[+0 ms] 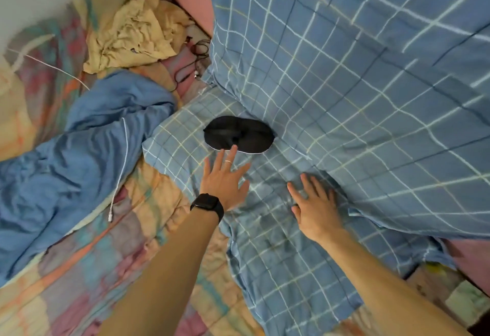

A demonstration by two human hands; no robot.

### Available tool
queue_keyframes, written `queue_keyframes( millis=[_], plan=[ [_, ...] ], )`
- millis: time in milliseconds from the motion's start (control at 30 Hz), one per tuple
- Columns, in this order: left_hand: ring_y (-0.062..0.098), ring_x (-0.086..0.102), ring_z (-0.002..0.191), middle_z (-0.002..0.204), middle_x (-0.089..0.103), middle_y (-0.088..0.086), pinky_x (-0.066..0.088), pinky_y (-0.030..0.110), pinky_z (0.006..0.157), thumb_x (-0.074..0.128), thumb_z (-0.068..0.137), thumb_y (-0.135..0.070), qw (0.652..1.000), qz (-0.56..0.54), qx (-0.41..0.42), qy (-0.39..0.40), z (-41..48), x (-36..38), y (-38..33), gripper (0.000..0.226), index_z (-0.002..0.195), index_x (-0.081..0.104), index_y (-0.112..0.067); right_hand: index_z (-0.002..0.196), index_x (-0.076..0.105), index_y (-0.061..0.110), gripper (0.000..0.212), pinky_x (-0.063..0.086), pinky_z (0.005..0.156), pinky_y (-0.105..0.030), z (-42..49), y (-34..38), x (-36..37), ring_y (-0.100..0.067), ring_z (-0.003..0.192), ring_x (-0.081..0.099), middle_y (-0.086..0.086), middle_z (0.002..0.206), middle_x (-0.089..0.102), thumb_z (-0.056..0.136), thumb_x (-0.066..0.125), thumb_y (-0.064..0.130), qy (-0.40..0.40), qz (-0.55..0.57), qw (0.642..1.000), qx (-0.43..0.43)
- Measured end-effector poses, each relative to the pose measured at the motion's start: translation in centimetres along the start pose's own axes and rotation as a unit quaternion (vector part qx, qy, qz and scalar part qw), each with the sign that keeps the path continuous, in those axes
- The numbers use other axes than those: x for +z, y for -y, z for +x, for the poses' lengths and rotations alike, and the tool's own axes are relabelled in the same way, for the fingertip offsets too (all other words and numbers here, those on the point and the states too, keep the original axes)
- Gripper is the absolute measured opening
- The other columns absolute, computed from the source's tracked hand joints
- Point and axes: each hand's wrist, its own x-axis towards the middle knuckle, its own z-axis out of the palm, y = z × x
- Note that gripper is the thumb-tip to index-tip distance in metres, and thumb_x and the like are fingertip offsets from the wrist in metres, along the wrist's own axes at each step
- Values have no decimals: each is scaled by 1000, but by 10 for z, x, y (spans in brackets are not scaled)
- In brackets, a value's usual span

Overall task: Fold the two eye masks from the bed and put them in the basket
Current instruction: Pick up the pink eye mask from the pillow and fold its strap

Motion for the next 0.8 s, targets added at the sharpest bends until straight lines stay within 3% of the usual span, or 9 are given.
queue_keyframes(
  millis=[133,233,333,400,433,533,633,700,800],
  plan=[
    [28,-1,152,166,-1,-2,1,60,119,28,96,-60,1000,-8,22,-12,38,10,-7,53,147,29,-47,156,8,34,62,8,120,-59,12,-2,1,-28,153,-10,-4,167,-13,103,39,34,16,12,1000,1],
    [24,3,152,166,7,-1,2,57,120,27,98,-56,999,-41,5,-7,49,9,-17,59,152,26,-32,156,8,34,61,5,120,-59,13,-5,3,-28,153,-10,-3,167,-13,103,38,34,16,18,1000,-2],
    [27,32,143,158,34,4,24,53,117,40,100,-41,993,-91,15,-72,28,-5,-21,60,153,25,-21,156,7,35,61,3,120,-58,11,-7,2,-28,153,-12,-3,167,-15,103,37,34,21,21,1000,-3],
    [31,56,114,135,56,9,46,50,99,51,97,-28,978,-172,13,-116,2,-20,-22,58,151,30,-20,157,7,35,61,5,121,-59,8,-6,-3,-28,153,-12,-4,167,-14,103,36,35,34,18,999,-2],
    [32,60,104,128,59,10,51,49,90,53,96,-23,965,-233,-11,-120,-12,-27,-21,55,148,35,-20,157,7,35,61,7,121,-59,7,-5,-8,-28,153,-11,-4,167,-14,103,36,35,41,18,999,0],
    [26,64,99,124,64,4,55,43,84,55,93,-15,895,-412,-129,-109,-57,-55,-20,40,132,54,-25,156,12,35,62,15,120,-60,-4,1,-31,-31,154,-2,-7,168,-6,100,40,39,81,22,996,13],
    [20,66,88,102,66,-7,56,31,73,59,87,-4,807,-556,-179,-90,-108,-81,-16,40,117,63,-31,150,35,26,57,31,116,-49,-44,24,-59,-32,146,30,-10,161,29,98,44,47,104,169,979,36],
    [16,64,94,109,63,-1,55,23,76,66,82,-1,742,-643,-178,-71,-147,-97,-12,41,114,66,-26,142,47,23,54,38,109,-39,-91,48,-76,-21,135,47,0,150,48,97,45,52,92,370,923,54],
    [27,66,105,120,64,12,58,36,82,73,71,-6,663,-730,-160,-40,-199,-117,-13,47,114,67,-25,135,51,30,47,37,108,-39,-162,79,-93,-12,125,50,7,137,55,95,48,55,70,602,793,65]
  ],
)
